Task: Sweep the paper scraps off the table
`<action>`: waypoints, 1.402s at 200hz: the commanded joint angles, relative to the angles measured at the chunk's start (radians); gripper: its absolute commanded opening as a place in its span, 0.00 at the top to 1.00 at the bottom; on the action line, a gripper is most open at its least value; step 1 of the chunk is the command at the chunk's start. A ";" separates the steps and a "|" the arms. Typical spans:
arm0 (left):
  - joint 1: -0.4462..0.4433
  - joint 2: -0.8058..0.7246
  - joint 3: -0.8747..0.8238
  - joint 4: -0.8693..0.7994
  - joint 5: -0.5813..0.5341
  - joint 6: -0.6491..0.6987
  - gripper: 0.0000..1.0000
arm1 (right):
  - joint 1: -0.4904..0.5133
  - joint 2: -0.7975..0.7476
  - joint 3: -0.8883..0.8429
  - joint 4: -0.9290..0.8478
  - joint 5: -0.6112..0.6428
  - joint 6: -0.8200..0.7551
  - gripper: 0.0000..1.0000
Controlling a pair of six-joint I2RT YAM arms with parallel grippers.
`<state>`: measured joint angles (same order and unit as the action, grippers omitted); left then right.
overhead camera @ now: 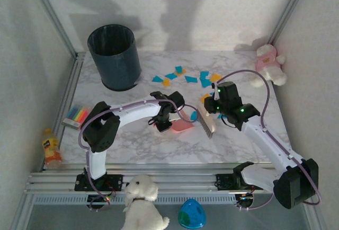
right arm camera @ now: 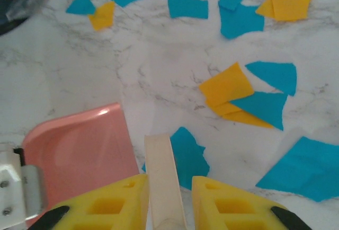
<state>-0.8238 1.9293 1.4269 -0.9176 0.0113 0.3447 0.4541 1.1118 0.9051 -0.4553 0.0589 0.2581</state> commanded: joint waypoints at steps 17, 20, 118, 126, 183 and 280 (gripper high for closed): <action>0.000 -0.016 0.012 -0.042 0.018 0.028 1.00 | -0.006 -0.082 -0.033 0.062 0.125 0.051 1.00; 0.000 -0.018 0.013 -0.041 0.018 0.028 1.00 | -0.006 -0.086 -0.034 0.061 0.146 0.054 1.00; -0.003 -0.043 0.007 -0.042 0.053 0.046 1.00 | -0.094 -0.122 -0.070 -0.021 0.589 0.126 1.00; -0.004 -0.044 0.005 -0.043 0.059 0.050 1.00 | -0.108 -0.120 -0.074 -0.014 0.596 0.116 1.00; -0.008 -0.032 0.012 -0.047 0.068 0.050 1.00 | -0.205 -0.017 -0.065 0.039 0.608 0.041 1.00; -0.008 0.004 0.053 -0.061 0.087 0.039 1.00 | -0.214 0.088 -0.063 0.141 0.276 -0.106 1.00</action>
<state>-0.8242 1.9224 1.4441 -0.9360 0.0864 0.3744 0.2424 1.1900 0.8391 -0.3546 0.4595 0.2012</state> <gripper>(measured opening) 0.267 0.259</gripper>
